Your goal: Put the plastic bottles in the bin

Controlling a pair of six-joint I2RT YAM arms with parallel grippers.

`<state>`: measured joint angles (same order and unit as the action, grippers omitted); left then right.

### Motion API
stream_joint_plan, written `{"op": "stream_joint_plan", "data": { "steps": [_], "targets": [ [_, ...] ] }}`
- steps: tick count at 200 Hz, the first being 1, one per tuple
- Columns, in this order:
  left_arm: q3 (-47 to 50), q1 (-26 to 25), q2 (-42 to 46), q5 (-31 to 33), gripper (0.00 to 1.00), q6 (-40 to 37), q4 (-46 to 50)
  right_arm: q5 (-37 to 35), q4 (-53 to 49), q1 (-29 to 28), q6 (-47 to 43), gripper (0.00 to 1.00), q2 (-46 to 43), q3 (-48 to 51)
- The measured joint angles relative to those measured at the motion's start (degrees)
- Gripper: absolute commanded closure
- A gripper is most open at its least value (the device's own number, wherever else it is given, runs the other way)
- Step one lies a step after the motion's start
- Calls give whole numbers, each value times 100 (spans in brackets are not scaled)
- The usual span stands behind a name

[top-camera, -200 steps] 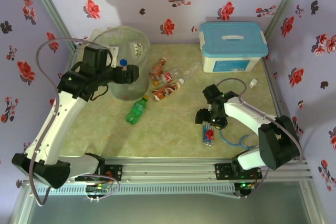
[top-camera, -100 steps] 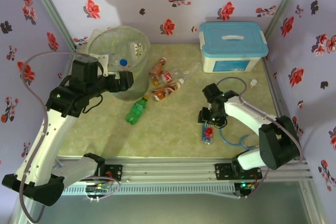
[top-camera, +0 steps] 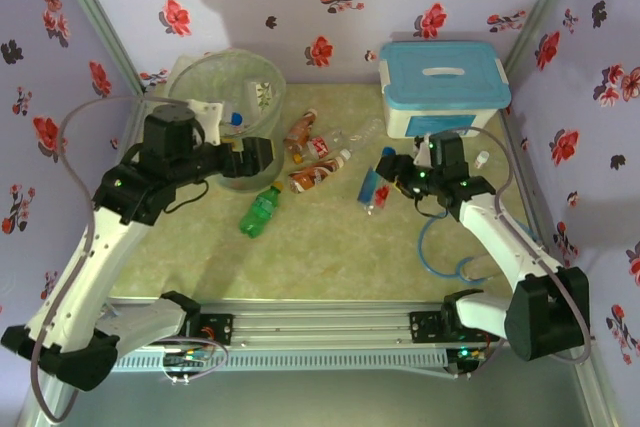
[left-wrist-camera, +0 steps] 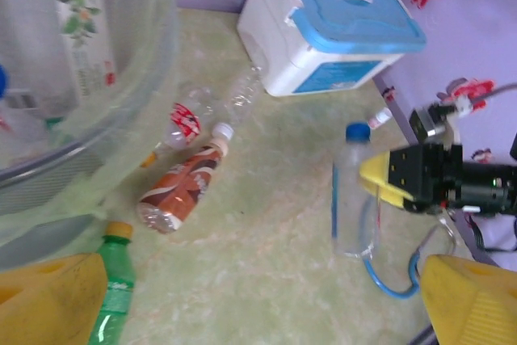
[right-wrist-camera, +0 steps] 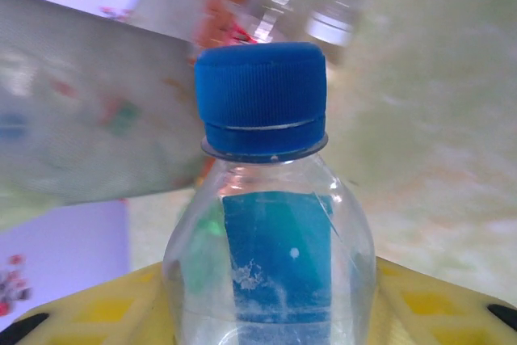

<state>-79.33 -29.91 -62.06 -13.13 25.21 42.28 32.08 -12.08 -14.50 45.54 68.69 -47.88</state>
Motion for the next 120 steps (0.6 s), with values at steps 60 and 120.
{"op": "stream_joint_plan", "data": {
  "steps": [60, 120],
  "targets": [
    [-389, -970, -1217, -109, 0, -4, -345, 807, 1731, -133, 925, 53, 236, -229],
    [-988, -1360, -2291, -131, 0, -9, -678, 1049, 2367, -448, 1329, 53, 409, -442]
  ]
}}
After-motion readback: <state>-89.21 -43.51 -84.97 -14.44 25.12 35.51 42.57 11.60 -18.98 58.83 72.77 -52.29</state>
